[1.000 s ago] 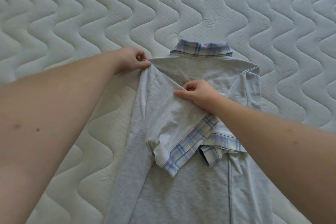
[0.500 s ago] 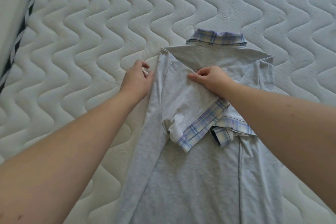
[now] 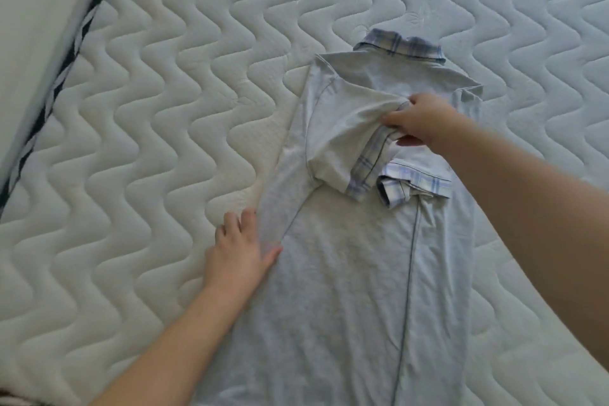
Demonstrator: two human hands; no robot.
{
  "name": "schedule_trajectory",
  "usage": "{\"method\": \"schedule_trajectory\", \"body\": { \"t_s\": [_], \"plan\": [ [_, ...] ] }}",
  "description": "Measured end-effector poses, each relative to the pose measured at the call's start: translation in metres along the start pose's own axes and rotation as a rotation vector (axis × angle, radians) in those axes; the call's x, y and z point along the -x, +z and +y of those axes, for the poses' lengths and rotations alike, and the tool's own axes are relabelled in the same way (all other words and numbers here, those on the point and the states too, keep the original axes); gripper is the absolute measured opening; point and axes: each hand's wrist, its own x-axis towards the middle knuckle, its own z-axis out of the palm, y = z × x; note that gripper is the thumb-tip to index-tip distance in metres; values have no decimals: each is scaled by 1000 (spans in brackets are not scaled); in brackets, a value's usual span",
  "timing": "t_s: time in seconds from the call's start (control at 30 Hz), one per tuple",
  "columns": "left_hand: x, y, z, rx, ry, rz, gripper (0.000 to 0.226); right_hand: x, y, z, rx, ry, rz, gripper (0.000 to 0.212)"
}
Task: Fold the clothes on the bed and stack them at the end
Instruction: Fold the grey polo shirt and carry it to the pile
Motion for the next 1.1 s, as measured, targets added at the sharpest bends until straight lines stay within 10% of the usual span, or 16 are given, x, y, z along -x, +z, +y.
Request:
{"method": "schedule_trajectory", "body": {
  "t_s": [0.3, 0.53, 0.87, 1.0, 1.1],
  "plan": [
    [68, 23, -11, -122, 45, 31, 44, 43, 36, 35, -107, -128, 523, 19],
    [78, 14, -17, -143, 172, 141, 36, 119, 164, 67, -79, 97, -161, 32],
    [114, 27, 35, 46, 200, -87, 25, 122, 164, 72, 26, 22, -37, 12],
    [141, 40, 18, 261, 171, -4, 24, 126, 155, 82, -21, -15, 107, 16],
    [158, 52, -11, 419, 59, 123, 14, 135, 161, 97, -168, 94, -82, 34]
  ]
}}
